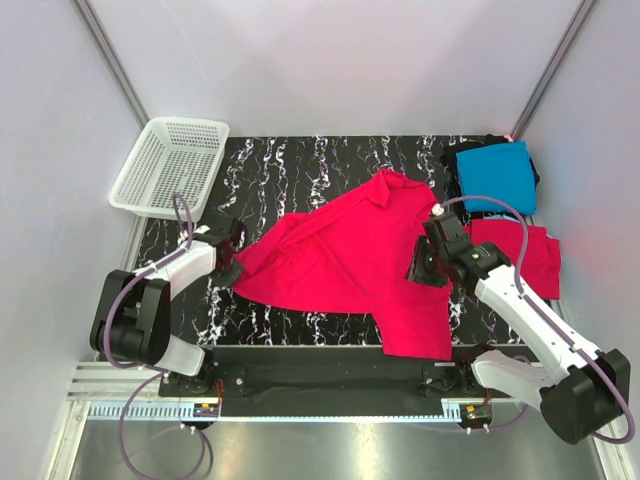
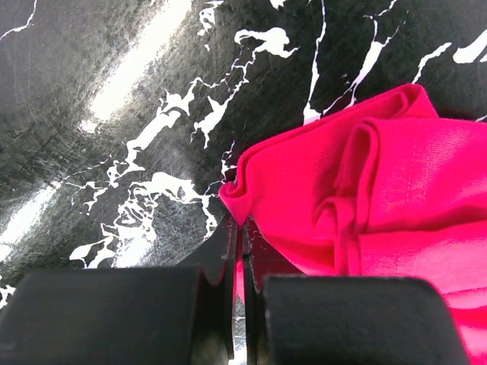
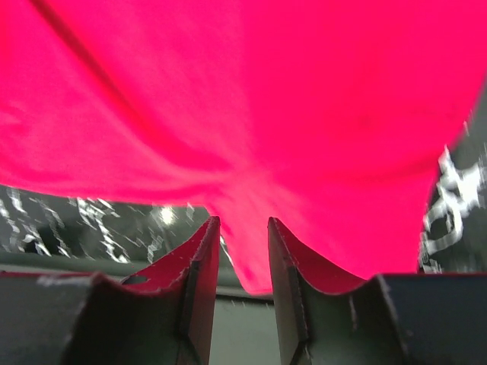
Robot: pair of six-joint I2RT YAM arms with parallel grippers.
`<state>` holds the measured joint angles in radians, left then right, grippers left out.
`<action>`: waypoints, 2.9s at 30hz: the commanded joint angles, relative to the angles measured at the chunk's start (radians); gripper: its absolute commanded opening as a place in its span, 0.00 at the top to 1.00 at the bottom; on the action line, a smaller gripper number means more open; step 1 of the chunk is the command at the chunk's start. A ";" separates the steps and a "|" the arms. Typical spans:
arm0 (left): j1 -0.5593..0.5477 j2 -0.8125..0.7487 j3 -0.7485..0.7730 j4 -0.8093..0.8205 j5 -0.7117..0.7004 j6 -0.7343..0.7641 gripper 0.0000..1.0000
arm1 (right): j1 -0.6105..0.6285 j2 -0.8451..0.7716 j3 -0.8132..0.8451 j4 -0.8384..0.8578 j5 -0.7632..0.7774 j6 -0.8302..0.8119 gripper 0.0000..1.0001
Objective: Fold and stack the t-shirts
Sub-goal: Flatten the tshirt out
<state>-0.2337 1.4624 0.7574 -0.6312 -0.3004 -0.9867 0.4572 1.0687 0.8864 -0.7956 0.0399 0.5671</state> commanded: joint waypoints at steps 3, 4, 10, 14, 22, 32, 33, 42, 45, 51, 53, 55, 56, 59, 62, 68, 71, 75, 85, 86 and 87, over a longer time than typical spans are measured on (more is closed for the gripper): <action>0.007 0.021 -0.030 0.047 0.073 0.028 1.00 | 0.040 -0.079 0.008 -0.169 0.017 0.140 0.61; 0.007 0.016 -0.026 0.047 0.089 0.033 1.00 | 0.049 -0.084 0.017 -0.195 0.024 0.178 0.64; 0.007 0.010 0.022 0.054 0.162 0.086 1.00 | 0.100 -0.046 -0.052 -0.223 0.034 0.252 0.65; 0.004 -0.016 0.028 0.054 0.190 0.108 1.00 | 0.129 0.049 -0.151 -0.078 -0.032 0.272 0.69; 0.002 -0.083 0.033 0.010 0.165 0.137 1.00 | 0.186 0.071 -0.164 0.035 0.015 0.261 0.43; 0.000 -0.175 0.052 -0.087 0.066 0.129 1.00 | 0.189 0.217 -0.130 0.076 0.020 0.229 0.42; 0.000 -0.186 0.057 -0.097 0.054 0.129 1.00 | 0.190 0.233 -0.130 0.078 0.018 0.229 0.42; -0.001 -0.238 0.059 -0.136 0.038 0.132 1.00 | 0.222 0.370 -0.129 0.104 0.017 0.258 0.46; -0.003 -0.257 0.059 -0.145 0.041 0.138 1.00 | 0.235 0.442 -0.092 0.101 0.002 0.248 0.47; -0.004 -0.300 0.068 -0.166 0.046 0.151 1.00 | 0.244 0.562 0.019 0.099 0.023 0.205 0.48; -0.004 -0.303 0.072 -0.174 0.047 0.155 1.00 | 0.245 0.602 0.078 0.099 0.035 0.174 0.48; -0.004 -0.309 0.080 -0.180 0.049 0.160 1.00 | 0.245 0.655 0.121 0.099 0.049 0.154 0.47; -0.004 -0.310 0.082 -0.183 0.050 0.161 1.00 | 0.245 0.674 0.167 0.096 0.069 0.130 0.47; -0.004 -0.315 0.085 -0.191 0.047 0.164 1.00 | 0.227 0.750 0.271 0.084 0.106 0.071 0.47; -0.004 -0.310 0.089 -0.193 0.043 0.164 1.00 | 0.172 0.827 0.362 0.082 0.118 0.005 0.47; -0.004 -0.287 0.099 -0.193 0.046 0.172 1.00 | 0.077 0.919 0.494 0.088 0.170 -0.119 0.48; -0.004 -0.280 0.099 -0.191 0.050 0.174 1.00 | 0.067 0.910 0.520 0.087 0.189 -0.148 0.48; -0.004 -0.290 0.097 -0.190 0.055 0.175 1.00 | 0.069 0.779 0.494 0.085 0.198 -0.142 0.48; -0.004 -0.295 0.112 -0.191 0.050 0.181 1.00 | 0.063 0.481 0.474 -0.055 0.391 -0.095 0.43; -0.004 -0.297 0.115 -0.193 0.052 0.181 1.00 | 0.061 0.494 0.479 -0.071 0.396 -0.092 0.43; -0.004 -0.295 0.118 -0.193 0.052 0.181 1.00 | 0.058 0.502 0.482 -0.083 0.406 -0.082 0.43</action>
<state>-0.2359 1.1801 0.8223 -0.8326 -0.2333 -0.8188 0.5220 1.5345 1.3502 -0.7902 0.3412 0.4580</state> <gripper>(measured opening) 0.024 0.572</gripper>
